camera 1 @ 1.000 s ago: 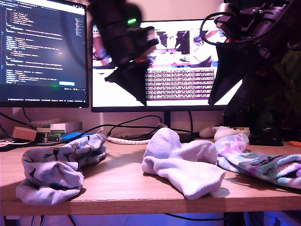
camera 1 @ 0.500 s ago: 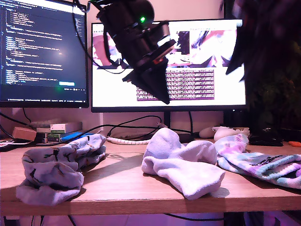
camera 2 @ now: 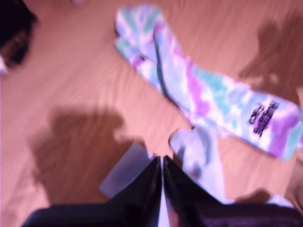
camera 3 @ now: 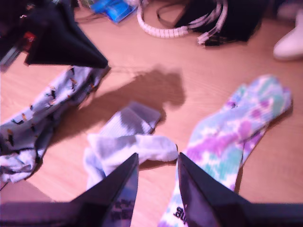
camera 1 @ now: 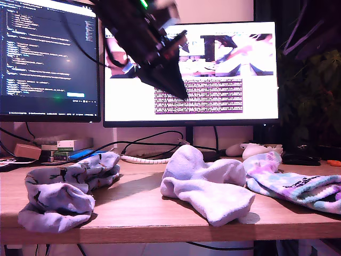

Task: Pair up the socks based on colour and pattern, by placing them on top of one another

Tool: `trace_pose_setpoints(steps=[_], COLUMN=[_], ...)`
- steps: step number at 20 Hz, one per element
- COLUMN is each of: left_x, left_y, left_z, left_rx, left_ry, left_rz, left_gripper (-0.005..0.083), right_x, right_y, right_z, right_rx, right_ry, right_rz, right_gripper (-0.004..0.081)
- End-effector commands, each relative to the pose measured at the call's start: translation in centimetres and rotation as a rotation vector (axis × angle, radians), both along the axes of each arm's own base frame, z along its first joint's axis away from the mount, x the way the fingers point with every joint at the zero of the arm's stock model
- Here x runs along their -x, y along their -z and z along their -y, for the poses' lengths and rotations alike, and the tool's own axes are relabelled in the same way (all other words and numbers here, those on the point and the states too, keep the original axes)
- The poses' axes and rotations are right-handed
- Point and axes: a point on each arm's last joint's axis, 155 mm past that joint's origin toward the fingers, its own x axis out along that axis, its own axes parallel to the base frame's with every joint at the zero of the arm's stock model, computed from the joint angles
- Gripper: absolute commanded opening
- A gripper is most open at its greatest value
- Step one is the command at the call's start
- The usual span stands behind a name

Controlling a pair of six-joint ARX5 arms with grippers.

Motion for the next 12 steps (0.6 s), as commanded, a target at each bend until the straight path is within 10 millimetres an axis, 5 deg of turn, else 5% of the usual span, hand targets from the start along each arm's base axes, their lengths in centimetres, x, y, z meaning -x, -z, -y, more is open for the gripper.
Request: trace_pose_setpoints(steps=[1,4,8,12], left_x=[1.5,3.1,2.9,1.9], left_y=[1.2,1.5,4.2,5.8], left_z=[-1.3,-2.6,-3.3,-3.5], left_rx=[0.034,0.101,0.113,0.16], left_ry=[-0.019,-0.026,-0.086,-0.142], left_rz=[0.058,0.134,0.007,-0.123], left_gripper=[-0.002,-0.002,-0.0004,0.0142], right_x=[0.6,1.8,2.3,2.3], right_y=[-0.5,-0.3,0.6,0.6], right_z=[0.3,0.6,0.7,0.5], right_rx=[-0.018,-0.048,-0.045,-0.046], right_ry=[0.007,0.018,0.02,0.016], right_rz=[0.07,0.097,0.054,0.053], right_gripper=[0.0226,0.0226,0.0227,0.0227])
